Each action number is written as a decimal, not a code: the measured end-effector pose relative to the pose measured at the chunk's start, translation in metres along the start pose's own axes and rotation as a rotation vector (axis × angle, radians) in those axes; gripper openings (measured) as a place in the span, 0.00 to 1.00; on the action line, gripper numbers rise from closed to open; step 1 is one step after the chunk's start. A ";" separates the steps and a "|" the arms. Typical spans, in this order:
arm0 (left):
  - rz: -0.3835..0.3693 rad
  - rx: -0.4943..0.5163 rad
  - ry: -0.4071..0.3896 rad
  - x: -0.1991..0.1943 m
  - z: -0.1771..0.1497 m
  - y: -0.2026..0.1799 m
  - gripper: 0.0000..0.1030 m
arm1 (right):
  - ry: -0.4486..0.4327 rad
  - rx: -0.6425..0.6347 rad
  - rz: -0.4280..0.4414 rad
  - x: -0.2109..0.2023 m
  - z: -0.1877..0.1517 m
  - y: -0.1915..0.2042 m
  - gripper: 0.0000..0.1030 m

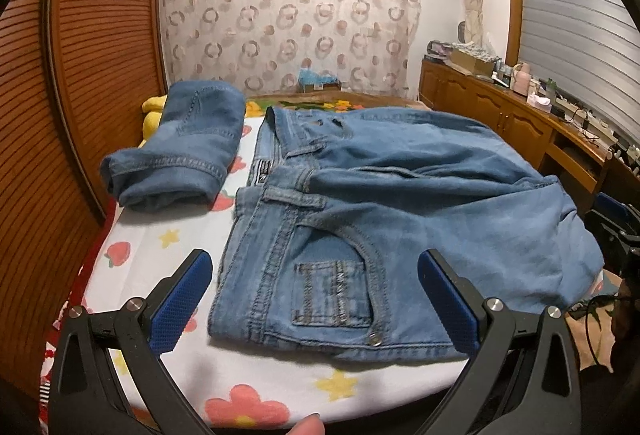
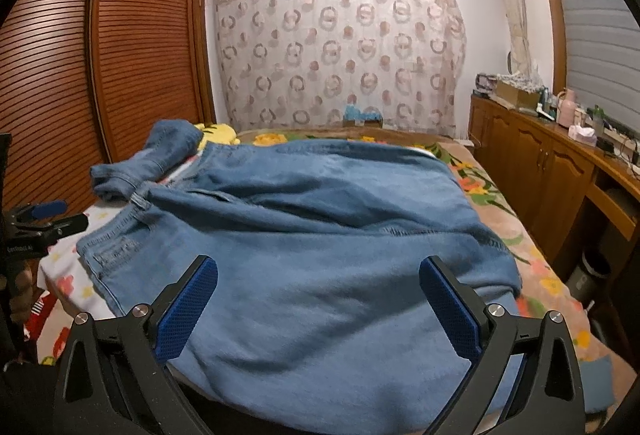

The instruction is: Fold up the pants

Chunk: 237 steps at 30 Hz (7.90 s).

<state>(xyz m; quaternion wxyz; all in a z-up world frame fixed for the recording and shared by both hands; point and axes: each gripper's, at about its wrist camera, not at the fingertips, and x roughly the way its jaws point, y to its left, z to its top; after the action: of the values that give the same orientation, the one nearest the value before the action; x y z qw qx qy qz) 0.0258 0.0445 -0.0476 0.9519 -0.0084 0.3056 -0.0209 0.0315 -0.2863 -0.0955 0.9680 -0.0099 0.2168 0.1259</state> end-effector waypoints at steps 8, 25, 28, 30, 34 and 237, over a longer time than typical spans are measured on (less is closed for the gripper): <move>0.044 -0.023 0.053 0.014 -0.013 0.028 1.00 | 0.050 -0.011 -0.041 -0.001 0.008 -0.003 0.96; 0.024 -0.075 0.146 0.036 -0.032 0.068 0.71 | 0.148 0.006 -0.141 -0.005 0.021 0.002 0.96; 0.012 -0.072 0.162 0.040 -0.037 0.066 0.64 | 0.165 0.037 -0.125 -0.009 0.018 0.002 0.96; 0.008 -0.061 0.167 0.041 -0.039 0.063 0.61 | 0.168 0.041 -0.134 -0.014 0.017 0.001 0.96; -0.005 -0.053 0.173 0.041 -0.039 0.061 0.55 | 0.188 0.050 -0.149 -0.018 0.016 0.001 0.95; -0.239 0.092 0.114 0.223 0.159 -0.007 0.76 | 0.240 -0.330 0.078 0.237 0.241 -0.017 0.00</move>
<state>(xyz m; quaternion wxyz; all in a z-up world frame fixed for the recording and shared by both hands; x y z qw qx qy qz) 0.2988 0.0282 -0.0478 0.9232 0.0003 0.3545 -0.1486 0.3434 -0.2282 0.0227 0.9148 -0.1751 0.3073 0.1952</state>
